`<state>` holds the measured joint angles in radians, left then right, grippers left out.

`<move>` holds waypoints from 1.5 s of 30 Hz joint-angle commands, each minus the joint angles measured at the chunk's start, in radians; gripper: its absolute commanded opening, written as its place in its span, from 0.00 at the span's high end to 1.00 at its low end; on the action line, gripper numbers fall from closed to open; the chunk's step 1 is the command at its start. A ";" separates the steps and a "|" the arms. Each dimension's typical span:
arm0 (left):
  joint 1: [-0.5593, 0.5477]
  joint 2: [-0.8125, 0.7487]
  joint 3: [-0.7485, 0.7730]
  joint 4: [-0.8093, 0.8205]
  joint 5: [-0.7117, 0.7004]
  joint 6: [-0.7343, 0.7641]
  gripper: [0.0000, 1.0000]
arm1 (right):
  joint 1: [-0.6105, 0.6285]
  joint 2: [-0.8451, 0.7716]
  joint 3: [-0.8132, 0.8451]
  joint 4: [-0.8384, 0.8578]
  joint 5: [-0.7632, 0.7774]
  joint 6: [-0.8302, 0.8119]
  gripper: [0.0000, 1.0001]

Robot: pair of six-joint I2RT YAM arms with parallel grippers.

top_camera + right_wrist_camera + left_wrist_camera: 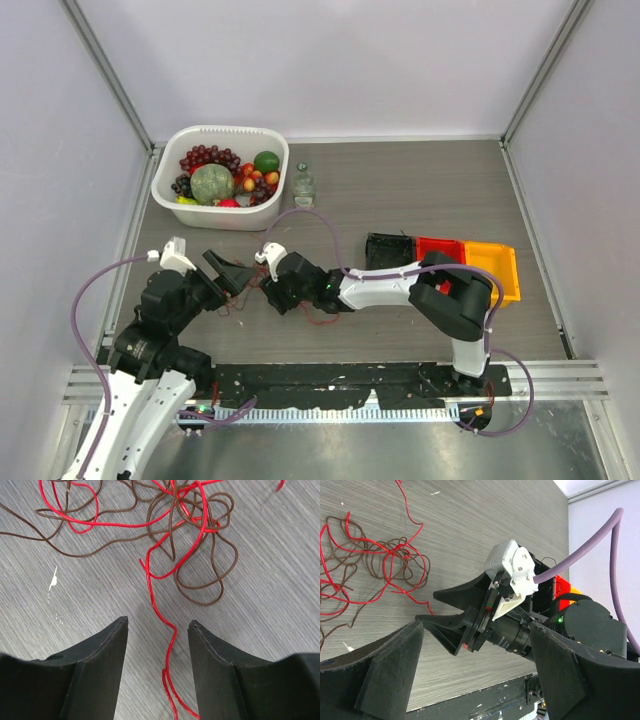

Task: Untangle the cables

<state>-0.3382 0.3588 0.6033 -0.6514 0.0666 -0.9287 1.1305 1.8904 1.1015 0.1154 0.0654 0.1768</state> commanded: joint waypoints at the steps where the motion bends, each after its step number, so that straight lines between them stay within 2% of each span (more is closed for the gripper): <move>1: 0.007 -0.008 0.013 0.009 0.041 0.008 0.09 | 0.005 0.021 -0.002 0.127 0.022 -0.056 0.44; 5: 0.007 0.012 0.015 0.013 0.045 0.002 0.10 | 0.005 0.062 -0.012 0.159 0.027 -0.080 0.52; 10: 0.007 0.031 0.012 -0.002 0.033 -0.016 0.12 | 0.005 0.073 -0.048 0.211 0.013 -0.080 0.81; 15: 0.007 0.034 0.001 -0.040 -0.059 -0.041 0.14 | 0.005 -0.049 -0.100 0.178 -0.019 -0.039 0.99; 17: 0.007 0.049 -0.007 -0.036 -0.087 -0.053 0.15 | 0.003 -0.125 -0.130 0.158 -0.048 -0.016 0.99; 20: 0.007 0.089 -0.048 0.053 0.004 -0.056 0.14 | -0.011 -0.210 -0.167 0.127 -0.130 0.029 0.99; 25: 0.007 0.227 -0.126 0.318 0.195 -0.146 0.13 | -0.032 -0.313 -0.206 0.132 -0.234 0.066 0.99; 28: 0.007 0.320 -0.181 0.505 0.275 -0.226 0.18 | -0.044 -0.361 -0.210 0.144 -0.262 0.073 0.99; 30: 0.007 0.392 -0.200 0.614 0.306 -0.261 0.18 | -0.055 -0.369 -0.192 0.126 -0.269 0.070 0.99; 34: 0.007 0.538 -0.255 0.798 0.352 -0.335 0.11 | -0.061 -0.382 -0.155 0.107 -0.291 0.064 0.99; 37: 0.007 0.673 -0.284 0.941 0.349 -0.361 0.12 | -0.061 -0.383 -0.120 0.095 -0.315 0.069 0.99; 42: 0.053 0.896 -0.280 1.051 0.302 -0.346 0.19 | -0.060 -0.433 -0.054 0.072 -0.377 0.098 0.99; 45: 0.158 1.038 -0.270 1.124 0.341 -0.346 0.37 | -0.058 -0.513 -0.011 0.046 -0.394 0.107 0.99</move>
<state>-0.2844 1.2682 0.3260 0.2798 0.3729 -1.2690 1.0695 1.5143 0.9920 0.1452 -0.2684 0.2600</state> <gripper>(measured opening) 0.725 0.039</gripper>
